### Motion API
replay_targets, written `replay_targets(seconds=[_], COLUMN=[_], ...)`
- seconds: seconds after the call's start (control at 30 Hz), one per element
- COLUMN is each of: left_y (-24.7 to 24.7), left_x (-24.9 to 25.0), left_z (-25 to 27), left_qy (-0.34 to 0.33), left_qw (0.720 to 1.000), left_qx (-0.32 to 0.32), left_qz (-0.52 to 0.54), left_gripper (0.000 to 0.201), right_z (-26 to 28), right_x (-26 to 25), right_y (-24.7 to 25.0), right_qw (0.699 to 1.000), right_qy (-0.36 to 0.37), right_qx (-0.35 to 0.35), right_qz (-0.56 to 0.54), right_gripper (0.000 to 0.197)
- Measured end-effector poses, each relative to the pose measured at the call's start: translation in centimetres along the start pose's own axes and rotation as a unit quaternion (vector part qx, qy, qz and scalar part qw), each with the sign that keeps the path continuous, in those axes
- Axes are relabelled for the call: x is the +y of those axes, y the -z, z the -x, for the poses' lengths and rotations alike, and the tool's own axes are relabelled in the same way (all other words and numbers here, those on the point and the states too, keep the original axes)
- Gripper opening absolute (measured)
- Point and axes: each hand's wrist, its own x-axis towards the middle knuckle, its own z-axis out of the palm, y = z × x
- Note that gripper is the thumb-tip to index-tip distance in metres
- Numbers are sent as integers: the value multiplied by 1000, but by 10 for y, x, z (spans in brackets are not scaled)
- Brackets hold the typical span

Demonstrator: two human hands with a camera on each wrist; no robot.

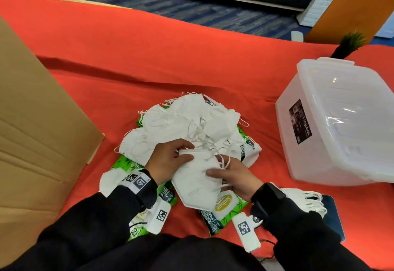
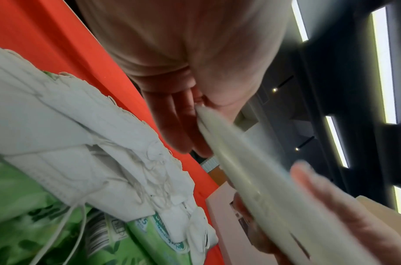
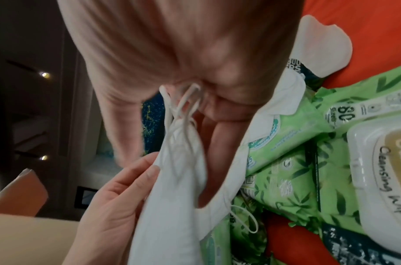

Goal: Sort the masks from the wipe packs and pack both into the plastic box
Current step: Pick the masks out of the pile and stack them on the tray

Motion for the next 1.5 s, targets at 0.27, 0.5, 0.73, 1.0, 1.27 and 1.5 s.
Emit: replay_targets(seconds=[0.27,0.5,0.73,1.0,1.27,1.5], left_y=[-19,-47,-87,-179,-246,-236], left_x=[5,5,16,57,83,113], left_z=[9,14,15,4,-30,-36], left_qy=[-52,-52,-10,-62,-84,-1], left_qw=[981,973,988,969,930,919], left_qx=[-122,-161,-147,-231,-314,-393], left_qz=[-139,-155,-46,-67,-174,19], left_gripper=[57,50,17,101,115,60], right_z=[10,33,65,97,114,132], right_x=[17,10,-12,-21,-21,-27], right_y=[18,54,122,166,205,229], right_qw=[992,987,990,993,995,986], right_qy=[1,2,24,6,-10,5], right_qx=[80,159,128,92,92,92], right_qz=[101,-34,-50,-67,-47,-136], right_gripper=[23,30,26,22,20,17])
